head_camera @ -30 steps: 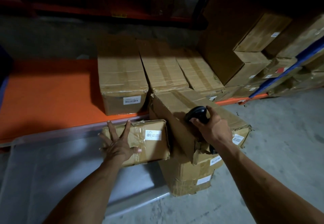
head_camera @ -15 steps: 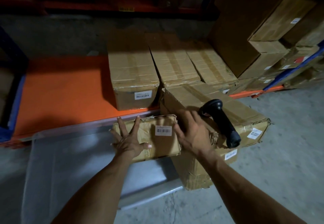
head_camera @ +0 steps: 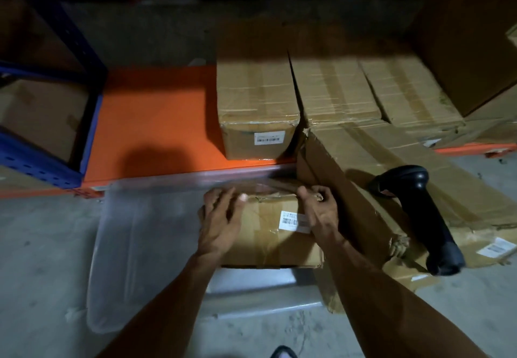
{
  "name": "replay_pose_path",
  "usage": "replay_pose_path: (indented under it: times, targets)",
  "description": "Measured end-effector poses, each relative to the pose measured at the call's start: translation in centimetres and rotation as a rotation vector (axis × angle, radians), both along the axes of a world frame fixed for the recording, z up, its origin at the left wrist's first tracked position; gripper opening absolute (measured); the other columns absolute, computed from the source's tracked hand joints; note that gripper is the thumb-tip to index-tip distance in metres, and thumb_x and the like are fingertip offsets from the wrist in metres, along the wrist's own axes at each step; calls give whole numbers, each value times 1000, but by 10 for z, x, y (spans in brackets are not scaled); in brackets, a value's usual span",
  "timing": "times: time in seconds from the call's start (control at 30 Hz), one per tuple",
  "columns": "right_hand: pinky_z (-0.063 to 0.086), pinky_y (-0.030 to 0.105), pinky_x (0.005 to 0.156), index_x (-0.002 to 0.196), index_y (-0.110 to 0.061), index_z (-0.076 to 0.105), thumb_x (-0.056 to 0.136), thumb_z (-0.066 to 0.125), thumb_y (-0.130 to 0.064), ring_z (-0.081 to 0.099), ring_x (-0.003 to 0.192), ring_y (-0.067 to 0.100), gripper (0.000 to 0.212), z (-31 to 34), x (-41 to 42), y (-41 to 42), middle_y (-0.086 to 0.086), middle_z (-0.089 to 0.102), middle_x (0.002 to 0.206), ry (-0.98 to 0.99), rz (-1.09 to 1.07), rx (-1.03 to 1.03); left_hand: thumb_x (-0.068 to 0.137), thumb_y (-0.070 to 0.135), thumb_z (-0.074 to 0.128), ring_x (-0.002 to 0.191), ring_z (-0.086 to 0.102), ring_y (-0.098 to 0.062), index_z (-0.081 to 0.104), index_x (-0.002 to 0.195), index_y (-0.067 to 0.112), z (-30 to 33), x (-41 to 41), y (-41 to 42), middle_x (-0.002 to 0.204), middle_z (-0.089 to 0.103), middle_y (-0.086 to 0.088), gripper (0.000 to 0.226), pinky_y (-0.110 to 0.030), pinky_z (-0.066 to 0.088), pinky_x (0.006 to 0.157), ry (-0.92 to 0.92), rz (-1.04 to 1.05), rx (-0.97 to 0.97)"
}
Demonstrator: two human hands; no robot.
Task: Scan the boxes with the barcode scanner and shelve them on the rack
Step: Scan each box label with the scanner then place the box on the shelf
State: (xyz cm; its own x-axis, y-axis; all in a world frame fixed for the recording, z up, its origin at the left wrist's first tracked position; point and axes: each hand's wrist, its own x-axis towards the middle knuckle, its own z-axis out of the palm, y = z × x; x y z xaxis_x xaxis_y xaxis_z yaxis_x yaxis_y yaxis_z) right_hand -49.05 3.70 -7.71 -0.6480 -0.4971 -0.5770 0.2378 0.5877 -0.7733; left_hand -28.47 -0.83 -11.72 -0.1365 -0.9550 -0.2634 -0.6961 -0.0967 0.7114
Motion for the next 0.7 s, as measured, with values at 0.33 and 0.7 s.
replay_pose_path:
  times: [0.33,0.7]
  targets:
    - [50,26,85,116,-21,68,91,71,-3,61,111,24,30,-32,-8,16,7,61,134,-147,95,38,62,28,84,96,70,-20,67,120,26,-13,8,-40,104,75,0,61,-41,53,94,308,353,585]
    - [42,31,109,133,-30,67,83,76,-23,56,125,22,51,-40,-5,57,0,61,132,-23,251,9,79,-5,73,81,66,4,64,125,5,-10,14,9,97,69,11,47,-12,50,79,393,337,400]
